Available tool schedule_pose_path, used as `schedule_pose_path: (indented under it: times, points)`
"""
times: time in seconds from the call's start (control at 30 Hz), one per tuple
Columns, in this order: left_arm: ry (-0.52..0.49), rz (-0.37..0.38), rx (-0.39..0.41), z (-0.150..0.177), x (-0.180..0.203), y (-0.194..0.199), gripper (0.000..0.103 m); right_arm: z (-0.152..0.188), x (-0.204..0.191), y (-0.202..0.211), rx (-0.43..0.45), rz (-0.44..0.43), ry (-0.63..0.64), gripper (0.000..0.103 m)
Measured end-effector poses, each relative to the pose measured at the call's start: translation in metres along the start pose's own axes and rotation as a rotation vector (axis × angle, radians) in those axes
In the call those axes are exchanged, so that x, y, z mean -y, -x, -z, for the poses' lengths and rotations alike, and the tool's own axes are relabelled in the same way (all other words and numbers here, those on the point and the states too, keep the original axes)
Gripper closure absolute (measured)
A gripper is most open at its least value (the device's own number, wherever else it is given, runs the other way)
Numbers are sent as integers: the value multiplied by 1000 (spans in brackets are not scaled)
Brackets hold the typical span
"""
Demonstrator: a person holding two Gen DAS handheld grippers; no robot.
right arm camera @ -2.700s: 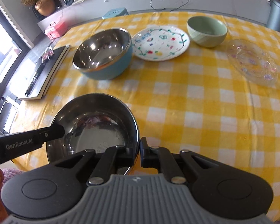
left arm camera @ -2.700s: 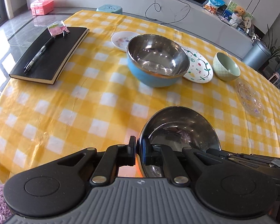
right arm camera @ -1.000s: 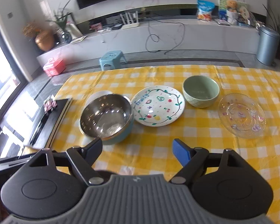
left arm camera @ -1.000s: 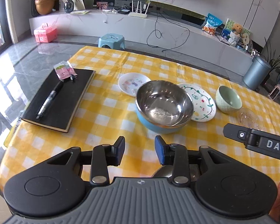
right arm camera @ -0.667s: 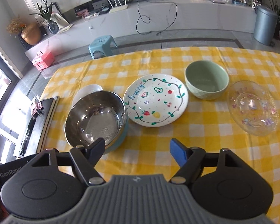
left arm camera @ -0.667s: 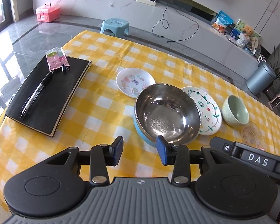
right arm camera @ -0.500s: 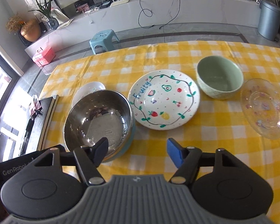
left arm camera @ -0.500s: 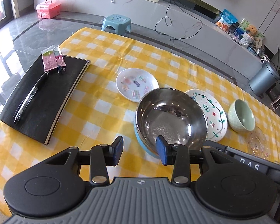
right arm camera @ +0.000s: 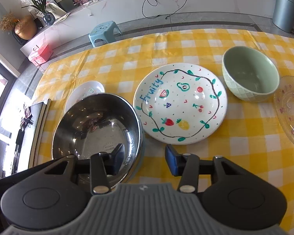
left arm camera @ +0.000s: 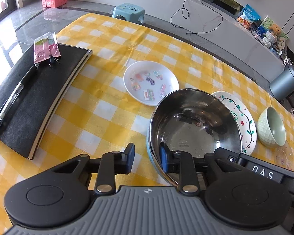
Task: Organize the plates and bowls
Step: 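Lower the held steel bowl into the blue-bottomed steel bowl with both grippers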
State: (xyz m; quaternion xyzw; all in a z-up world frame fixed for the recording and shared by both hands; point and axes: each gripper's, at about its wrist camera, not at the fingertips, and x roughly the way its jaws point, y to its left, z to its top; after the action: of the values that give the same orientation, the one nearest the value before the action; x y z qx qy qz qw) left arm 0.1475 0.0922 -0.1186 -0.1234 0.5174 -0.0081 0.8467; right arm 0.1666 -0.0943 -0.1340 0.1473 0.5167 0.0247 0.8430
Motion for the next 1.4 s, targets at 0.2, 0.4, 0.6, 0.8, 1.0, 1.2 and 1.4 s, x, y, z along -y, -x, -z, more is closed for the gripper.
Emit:
schedule_pose_path:
  times: [0.2, 0.4, 0.6, 0.8, 1.0, 1.2, 1.4]
  points:
    - [-29, 8, 4, 1, 7, -2, 85, 1, 1, -6, -15, -10, -10, 77]
    - [-44, -8, 0, 2, 10, 1, 88, 2, -3, 0, -13, -26, -17, 90]
    - [-47, -8, 29, 7, 10, 22, 88, 7, -8, 17, 14, -35, -2, 91]
    - [-37, 5, 64, 16, 10, 59, 88, 16, -9, 49, 35, -68, -9, 93]
    - [-42, 15, 87, 33, 13, 95, 88, 33, -9, 92, 69, -87, -6, 94]
    - [-51, 39, 100, 56, 16, 125, 88, 58, 0, 129, 82, -106, -6, 94]
    - [-74, 47, 93, 81, 19, 140, 88, 85, 12, 153, 79, -114, -15, 94]
